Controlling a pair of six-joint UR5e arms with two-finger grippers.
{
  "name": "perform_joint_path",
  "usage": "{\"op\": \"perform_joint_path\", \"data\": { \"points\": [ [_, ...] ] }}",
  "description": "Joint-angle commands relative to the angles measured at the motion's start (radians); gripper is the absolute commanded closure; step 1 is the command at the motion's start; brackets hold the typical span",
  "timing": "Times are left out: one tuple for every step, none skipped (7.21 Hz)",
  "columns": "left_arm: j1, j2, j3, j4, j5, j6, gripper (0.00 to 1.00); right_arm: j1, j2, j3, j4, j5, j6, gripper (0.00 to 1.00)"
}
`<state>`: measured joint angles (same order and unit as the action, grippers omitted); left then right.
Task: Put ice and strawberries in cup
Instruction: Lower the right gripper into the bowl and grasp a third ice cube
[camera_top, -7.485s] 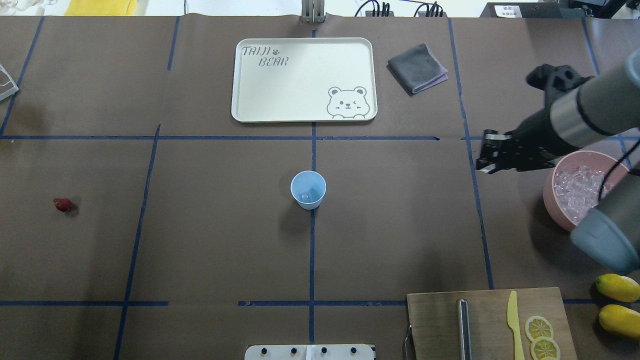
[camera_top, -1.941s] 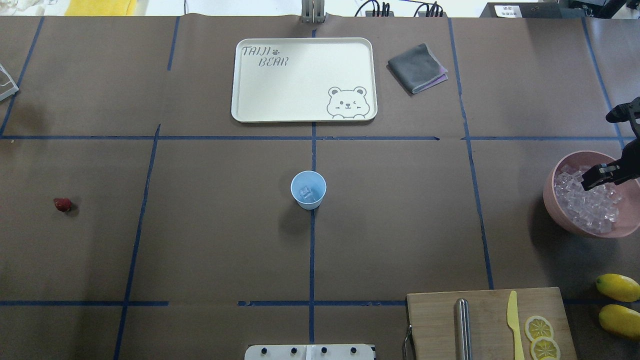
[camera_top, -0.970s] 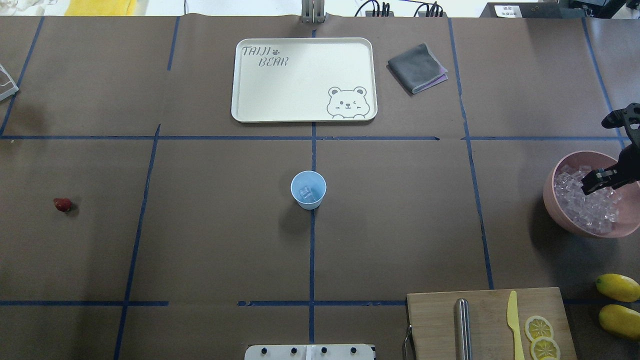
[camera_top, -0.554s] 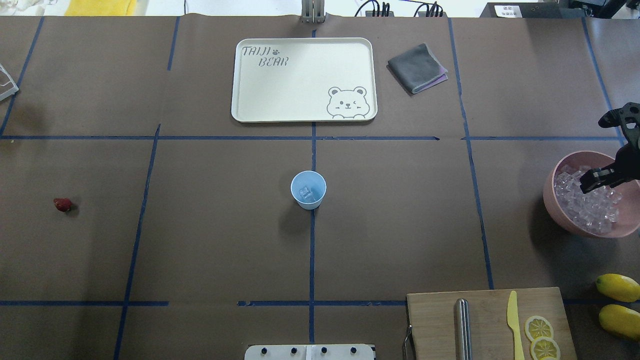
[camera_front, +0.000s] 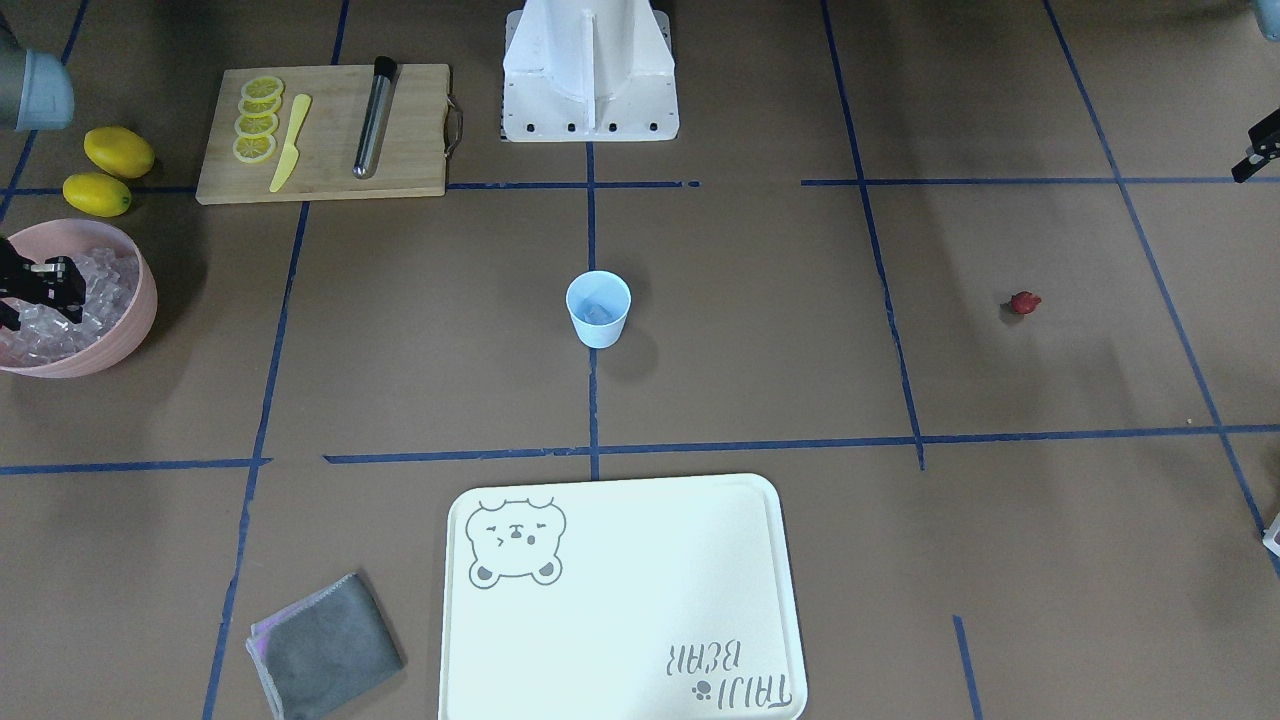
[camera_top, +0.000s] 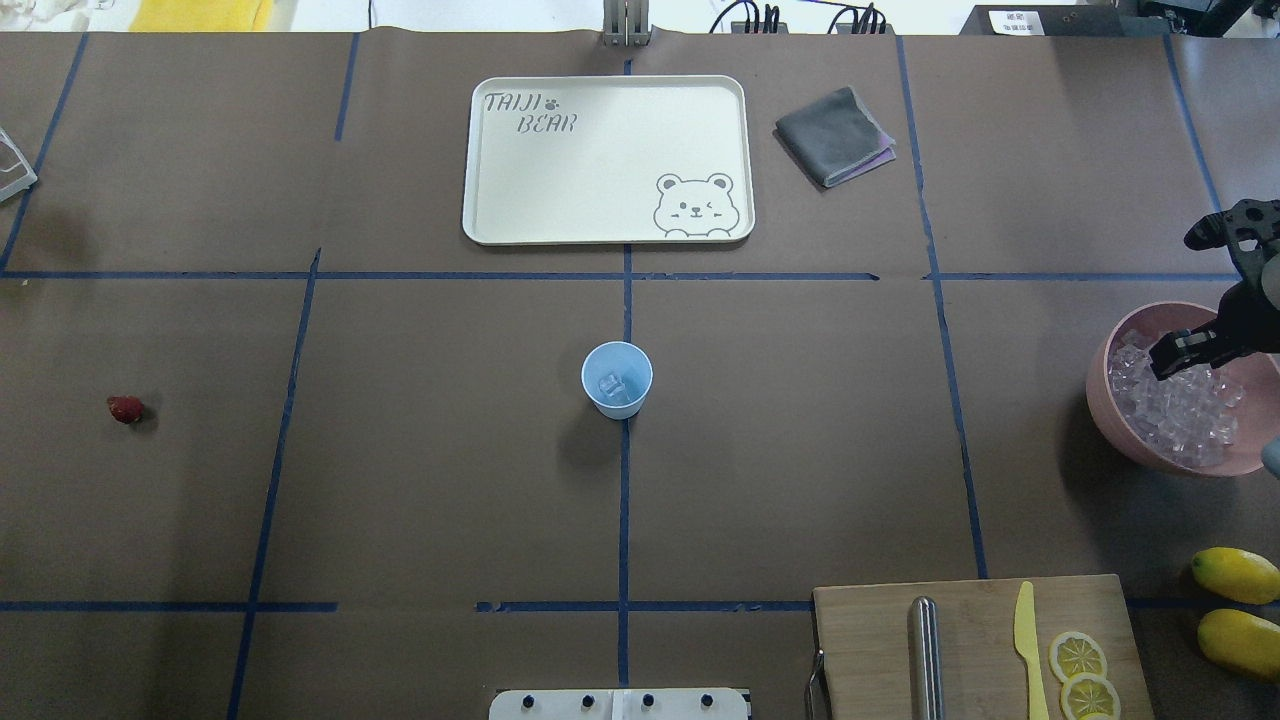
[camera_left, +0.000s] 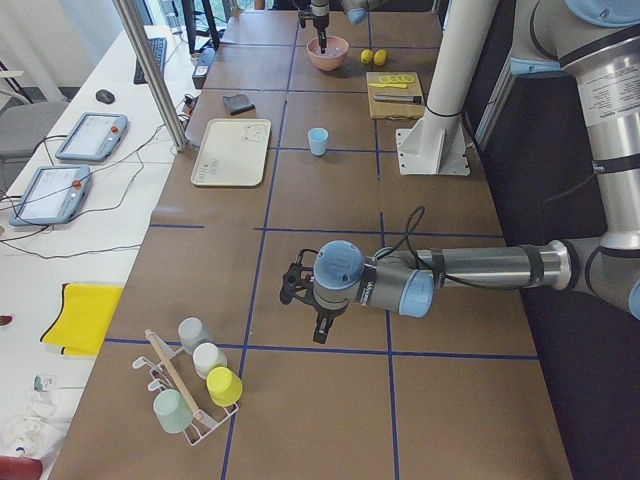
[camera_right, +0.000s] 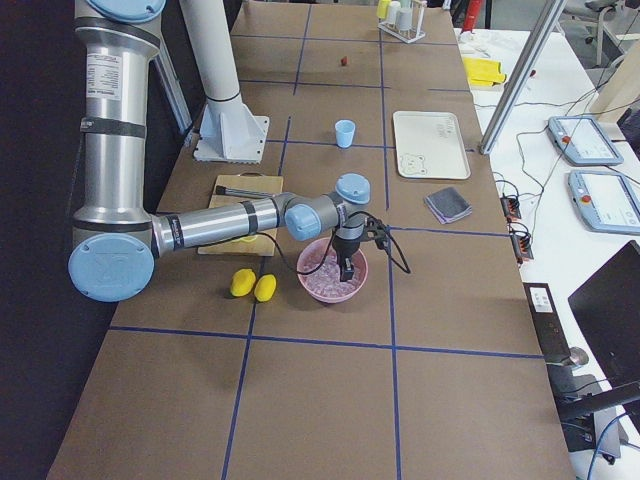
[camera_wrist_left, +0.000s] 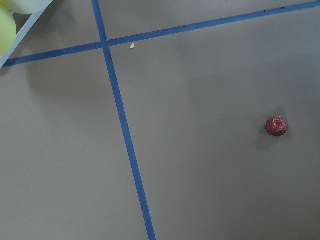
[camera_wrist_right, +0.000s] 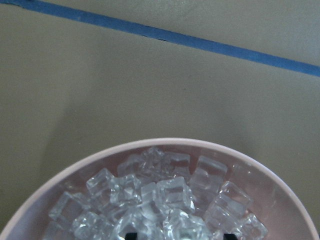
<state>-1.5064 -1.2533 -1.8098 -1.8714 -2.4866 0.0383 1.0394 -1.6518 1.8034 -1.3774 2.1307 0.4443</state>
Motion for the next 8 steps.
{"op": "perform_joint_path", "data": {
  "points": [
    [0.000, 0.000, 0.000, 0.000, 0.000, 0.000, 0.00, 0.002, -0.014, -0.001, 0.033, 0.001, -0.001, 0.35],
    [0.000, 0.000, 0.000, 0.000, 0.000, -0.002, 0.00, 0.001, -0.014, 0.001, 0.032, 0.001, 0.001, 0.43],
    [0.000, 0.000, 0.000, 0.000, 0.000, 0.000, 0.00, 0.002, -0.013, 0.001, 0.034, 0.001, 0.002, 0.58],
    [0.000, 0.000, 0.000, 0.000, 0.000, -0.002, 0.00, 0.001, -0.013, 0.002, 0.034, 0.001, 0.001, 0.79],
    [0.000, 0.000, 0.000, 0.000, 0.000, 0.000, 0.00, 0.001, -0.013, 0.004, 0.034, 0.001, 0.001, 0.99],
    [0.000, 0.002, 0.000, 0.000, 0.000, 0.000, 0.00, 0.004, -0.013, 0.010, 0.034, 0.003, 0.001, 1.00],
    [0.000, 0.002, 0.000, -0.002, 0.000, 0.000, 0.00, 0.007, -0.014, 0.031, 0.034, 0.005, 0.001, 1.00],
    [0.000, 0.000, 0.000, -0.002, -0.002, 0.000, 0.00, 0.019, -0.022, 0.072, 0.032, 0.012, 0.002, 1.00]
  ]
}}
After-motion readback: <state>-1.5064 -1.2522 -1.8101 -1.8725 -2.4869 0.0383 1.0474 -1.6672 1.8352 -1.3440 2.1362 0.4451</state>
